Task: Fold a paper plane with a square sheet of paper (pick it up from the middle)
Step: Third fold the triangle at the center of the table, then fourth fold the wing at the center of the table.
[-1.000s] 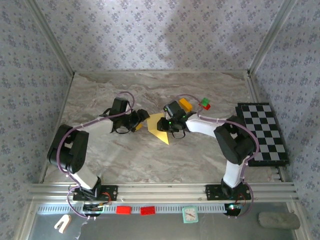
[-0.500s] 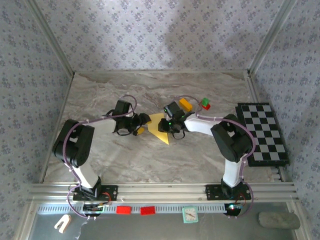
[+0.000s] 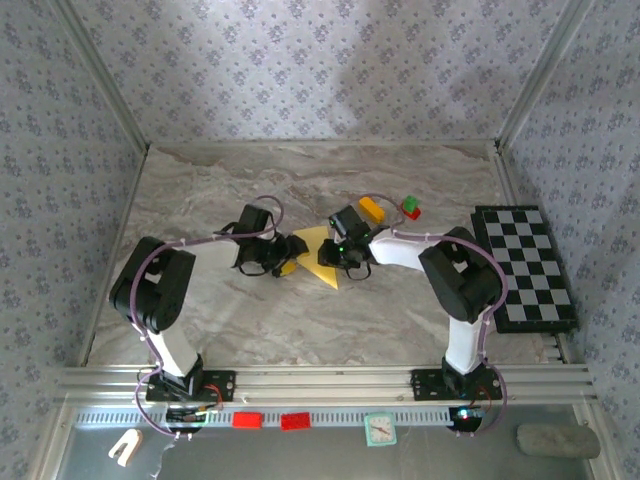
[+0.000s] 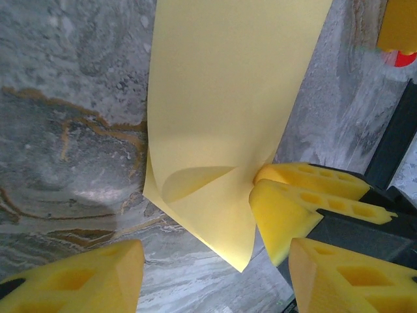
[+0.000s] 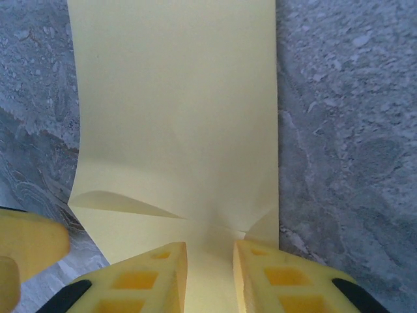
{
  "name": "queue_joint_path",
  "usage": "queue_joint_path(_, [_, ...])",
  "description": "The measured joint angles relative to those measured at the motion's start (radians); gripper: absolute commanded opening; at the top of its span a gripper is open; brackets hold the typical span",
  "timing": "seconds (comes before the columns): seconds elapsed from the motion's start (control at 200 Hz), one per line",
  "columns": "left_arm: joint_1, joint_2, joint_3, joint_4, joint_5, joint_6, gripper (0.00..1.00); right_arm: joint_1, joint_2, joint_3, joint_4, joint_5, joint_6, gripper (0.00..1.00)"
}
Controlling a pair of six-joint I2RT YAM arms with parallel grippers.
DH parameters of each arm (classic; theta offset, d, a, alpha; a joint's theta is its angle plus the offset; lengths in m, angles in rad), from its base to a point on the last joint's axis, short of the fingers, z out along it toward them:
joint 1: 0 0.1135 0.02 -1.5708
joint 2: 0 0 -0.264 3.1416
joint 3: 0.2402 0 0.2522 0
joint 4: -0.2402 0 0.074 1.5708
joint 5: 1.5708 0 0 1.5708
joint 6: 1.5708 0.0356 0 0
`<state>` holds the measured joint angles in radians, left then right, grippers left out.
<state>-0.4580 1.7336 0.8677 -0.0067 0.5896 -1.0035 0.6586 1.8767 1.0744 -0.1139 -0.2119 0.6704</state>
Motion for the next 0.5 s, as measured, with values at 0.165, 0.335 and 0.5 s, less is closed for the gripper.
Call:
queue_joint_path(0.165, [-0.013, 0.032, 0.027, 0.002, 0.000, 0.000, 0.55, -0.005, -0.002, -0.015, 0.028, -0.012, 0.003, 0.28])
queue_joint_path(0.335, [-0.022, 0.053, 0.037, 0.003, -0.002, 0.000, 0.56, -0.006, -0.005, -0.025, 0.043, -0.016, 0.003, 0.28])
queue_joint_path(0.5, [-0.023, 0.071, 0.056, 0.003, -0.002, 0.000, 0.50, -0.010, -0.005, -0.025, 0.043, -0.024, 0.003, 0.28])
